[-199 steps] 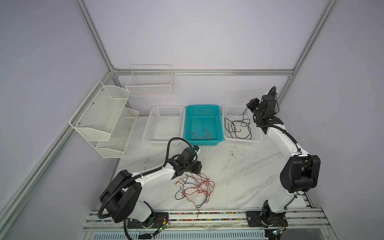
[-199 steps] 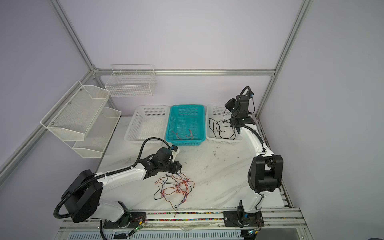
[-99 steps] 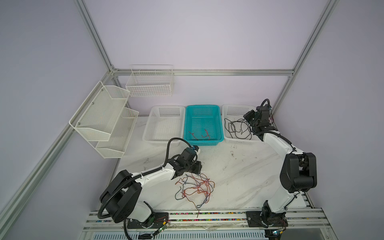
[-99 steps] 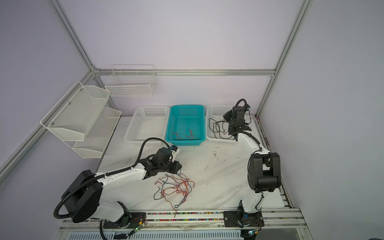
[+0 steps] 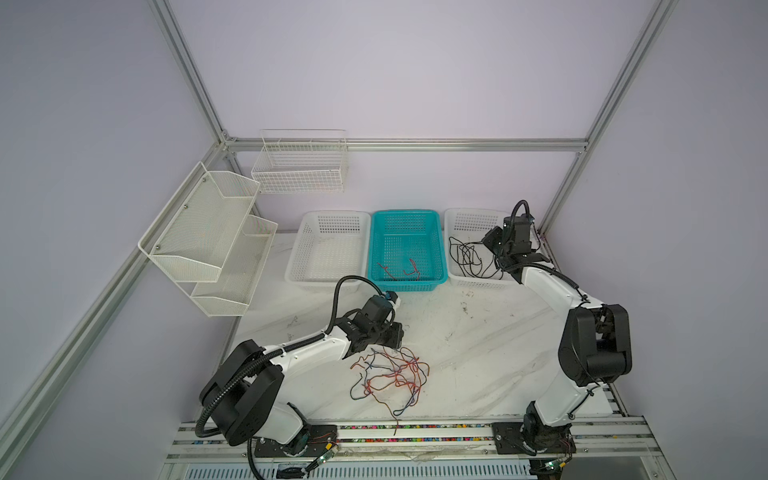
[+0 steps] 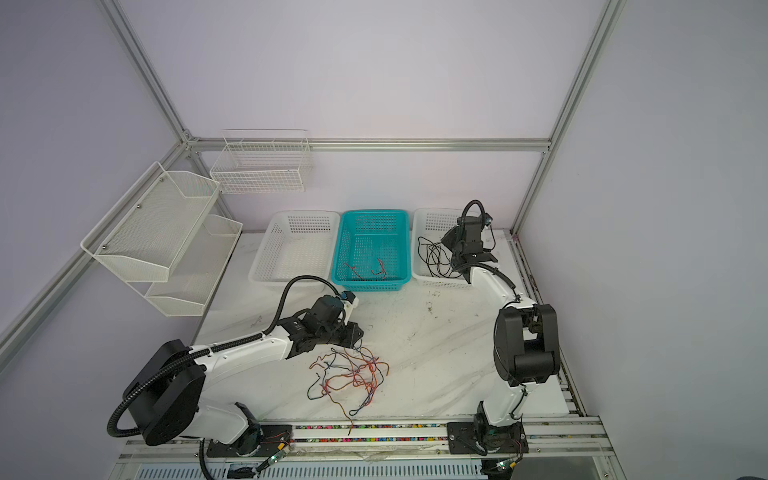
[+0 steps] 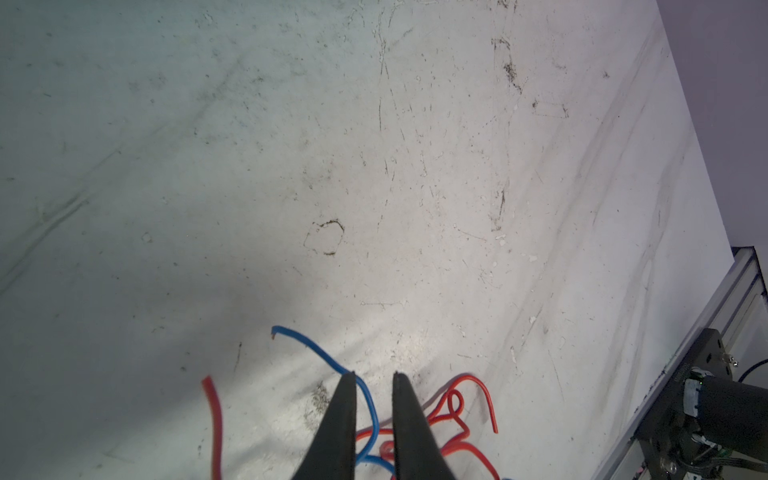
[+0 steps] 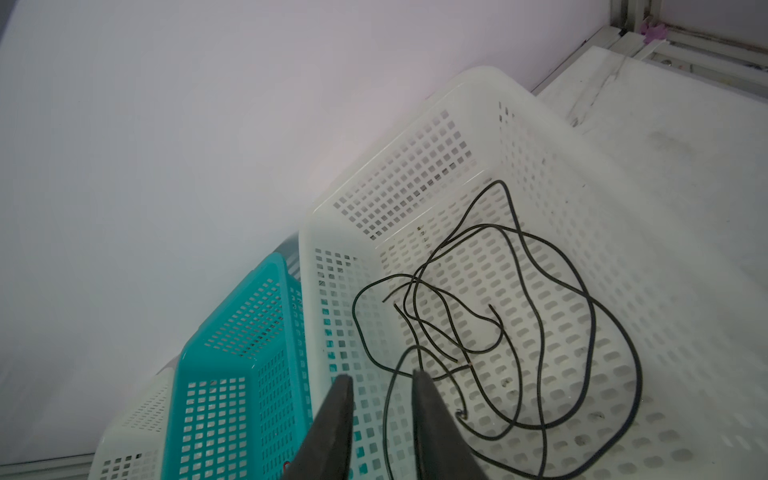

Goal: Untangle the cables
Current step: 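Release the black wire and bring the right gripper back to the pile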

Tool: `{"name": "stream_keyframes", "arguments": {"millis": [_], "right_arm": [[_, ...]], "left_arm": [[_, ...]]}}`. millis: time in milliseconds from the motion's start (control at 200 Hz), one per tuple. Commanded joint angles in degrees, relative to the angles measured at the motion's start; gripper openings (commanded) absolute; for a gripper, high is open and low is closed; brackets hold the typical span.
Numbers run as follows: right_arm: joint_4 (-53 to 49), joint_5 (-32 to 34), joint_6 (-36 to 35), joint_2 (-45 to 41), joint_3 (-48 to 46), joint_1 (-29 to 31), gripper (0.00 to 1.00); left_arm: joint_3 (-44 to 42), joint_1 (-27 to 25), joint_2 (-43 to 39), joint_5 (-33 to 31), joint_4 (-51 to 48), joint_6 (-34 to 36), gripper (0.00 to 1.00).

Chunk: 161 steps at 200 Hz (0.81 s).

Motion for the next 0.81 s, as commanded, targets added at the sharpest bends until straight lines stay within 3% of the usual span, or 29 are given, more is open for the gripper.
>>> {"name": "stream_keyframes", "arguments": {"millis": [0, 185, 395, 585, 800], "right_arm": [[-1.83, 0.93, -0.43, -2.16, 0.59, 0.1, 0.36], [1.76, -2.33, -2.59, -8.3, -2.17, 1.98, 0.51], [6.46, -5.69, -5.84, -17.35, -10.4, 9.75, 0.57], [10.22, -17.36, -7.65, -26.41, -21.01, 12.8, 0.6], [3.06, -20.84, -10.25, -35.65, -29.47, 19.02, 0.62]], "left_arm": [[3.15, 0.25, -0.78, -0.16, 0.43, 0.51, 0.18], [3.37, 0.27, -1.76, 0.25, 0.44, 0.16, 0.18], [5.67, 0.27, -5.26, 1.76, 0.38, -0.78, 0.16], [8.19, 0.48, -9.17, 2.14, -0.02, -1.12, 0.12], [9.16, 0.87, -13.48, 0.24, -5.13, -0.56, 0.22]]}}
